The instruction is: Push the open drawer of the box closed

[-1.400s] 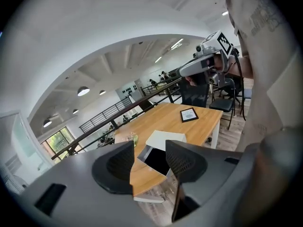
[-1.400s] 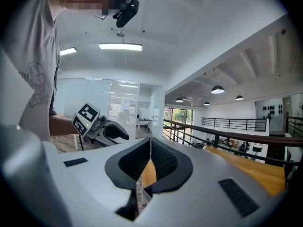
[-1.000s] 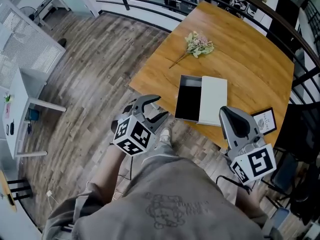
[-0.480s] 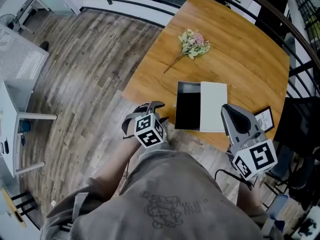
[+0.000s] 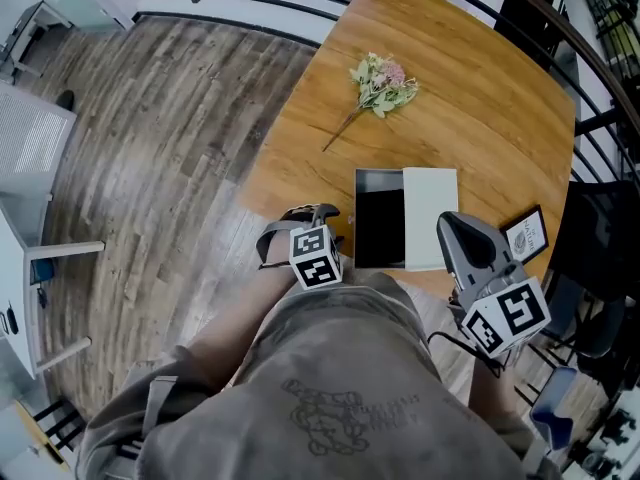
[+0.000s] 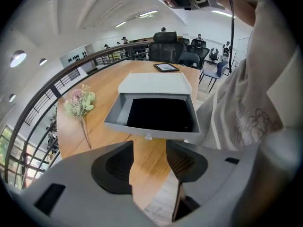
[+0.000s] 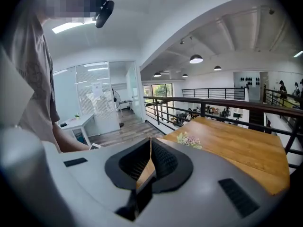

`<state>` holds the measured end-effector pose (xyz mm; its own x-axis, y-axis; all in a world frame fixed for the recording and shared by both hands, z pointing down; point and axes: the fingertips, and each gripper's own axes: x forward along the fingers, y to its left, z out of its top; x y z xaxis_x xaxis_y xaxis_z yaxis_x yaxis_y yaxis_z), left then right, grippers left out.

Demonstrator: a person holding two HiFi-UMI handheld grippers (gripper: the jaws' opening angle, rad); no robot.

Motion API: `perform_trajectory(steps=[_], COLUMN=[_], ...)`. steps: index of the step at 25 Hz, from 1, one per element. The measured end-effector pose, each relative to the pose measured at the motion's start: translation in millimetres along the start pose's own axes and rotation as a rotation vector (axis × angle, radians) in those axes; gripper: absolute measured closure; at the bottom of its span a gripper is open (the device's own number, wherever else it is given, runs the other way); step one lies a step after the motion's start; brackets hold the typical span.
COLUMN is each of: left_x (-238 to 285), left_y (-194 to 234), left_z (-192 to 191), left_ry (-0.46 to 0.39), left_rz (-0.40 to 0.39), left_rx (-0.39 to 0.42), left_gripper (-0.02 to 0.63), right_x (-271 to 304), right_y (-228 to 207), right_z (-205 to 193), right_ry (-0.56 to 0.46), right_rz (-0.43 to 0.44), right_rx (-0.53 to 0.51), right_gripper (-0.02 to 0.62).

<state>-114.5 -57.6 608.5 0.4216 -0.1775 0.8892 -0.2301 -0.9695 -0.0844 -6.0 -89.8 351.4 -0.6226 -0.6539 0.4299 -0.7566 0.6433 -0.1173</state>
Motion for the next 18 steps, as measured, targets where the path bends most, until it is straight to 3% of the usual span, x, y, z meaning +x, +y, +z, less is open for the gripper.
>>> perform_trajectory(steps=[5,12,18], left_x=[18,37,57], left_y=[8,1,1], left_z=[-6,-12,-13], left_ry=[0.022,0.035,0.064], left_rz=[-0.045,-0.101,-0.128], left_rx=[-0.001,-0.044,-0.062], left_gripper=[0.376,0.376,0.392], right_x=[11,28,33], right_y=[-23,-39,-65], right_z=[-9,-18,-25], right_ry=[0.042,0.062,0.103], right_rz=[-0.013,0.062,0.055], right_rx=[0.019,0.036,0.051], right_gripper=[0.561,0.561,0.561])
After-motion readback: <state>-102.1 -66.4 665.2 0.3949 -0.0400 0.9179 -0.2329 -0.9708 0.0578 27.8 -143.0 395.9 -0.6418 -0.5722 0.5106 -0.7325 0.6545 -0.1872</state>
